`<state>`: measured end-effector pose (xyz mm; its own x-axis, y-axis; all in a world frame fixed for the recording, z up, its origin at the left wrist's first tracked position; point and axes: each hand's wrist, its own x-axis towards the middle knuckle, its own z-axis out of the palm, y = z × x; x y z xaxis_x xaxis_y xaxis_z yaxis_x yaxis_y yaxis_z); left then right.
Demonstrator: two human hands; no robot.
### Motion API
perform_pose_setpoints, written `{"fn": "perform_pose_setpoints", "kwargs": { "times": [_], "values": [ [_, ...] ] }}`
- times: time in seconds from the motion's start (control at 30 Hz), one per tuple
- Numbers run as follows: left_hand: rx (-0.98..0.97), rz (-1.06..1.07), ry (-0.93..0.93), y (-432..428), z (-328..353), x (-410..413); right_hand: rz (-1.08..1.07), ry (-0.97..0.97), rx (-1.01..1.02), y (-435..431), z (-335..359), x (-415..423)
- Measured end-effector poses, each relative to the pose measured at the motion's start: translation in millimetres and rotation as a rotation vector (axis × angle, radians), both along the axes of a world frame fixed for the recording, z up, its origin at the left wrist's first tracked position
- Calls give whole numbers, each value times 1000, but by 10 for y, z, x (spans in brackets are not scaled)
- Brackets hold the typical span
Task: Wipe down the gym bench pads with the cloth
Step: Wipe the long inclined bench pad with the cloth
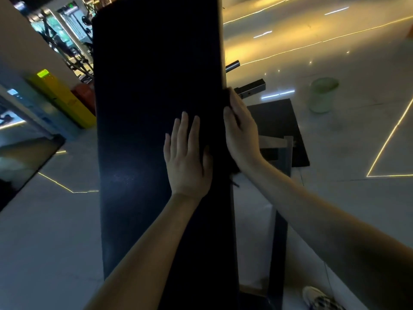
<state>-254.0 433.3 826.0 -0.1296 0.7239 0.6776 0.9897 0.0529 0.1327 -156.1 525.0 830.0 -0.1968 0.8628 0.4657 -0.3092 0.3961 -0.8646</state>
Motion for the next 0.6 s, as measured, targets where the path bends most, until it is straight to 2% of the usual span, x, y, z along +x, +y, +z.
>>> {"fn": "perform_pose_setpoints", "kwargs": {
  "times": [0.07,0.2,0.27,0.43,0.6],
  "values": [
    [9,1,1,5,-13,-8,16,7,37,-385,-214,118],
    [20,28,6,24,-17,-3,-56,-149,3,-1205,-768,325],
    [18,21,6,18,-18,-4,-75,-152,-11,-1383,-927,326],
    [31,20,10,34,-42,-12,-29,-64,-33,-1119,-806,253],
    [37,-1,1,39,-43,-22,-32,-5,24,-300,-127,70]
  ]
}}
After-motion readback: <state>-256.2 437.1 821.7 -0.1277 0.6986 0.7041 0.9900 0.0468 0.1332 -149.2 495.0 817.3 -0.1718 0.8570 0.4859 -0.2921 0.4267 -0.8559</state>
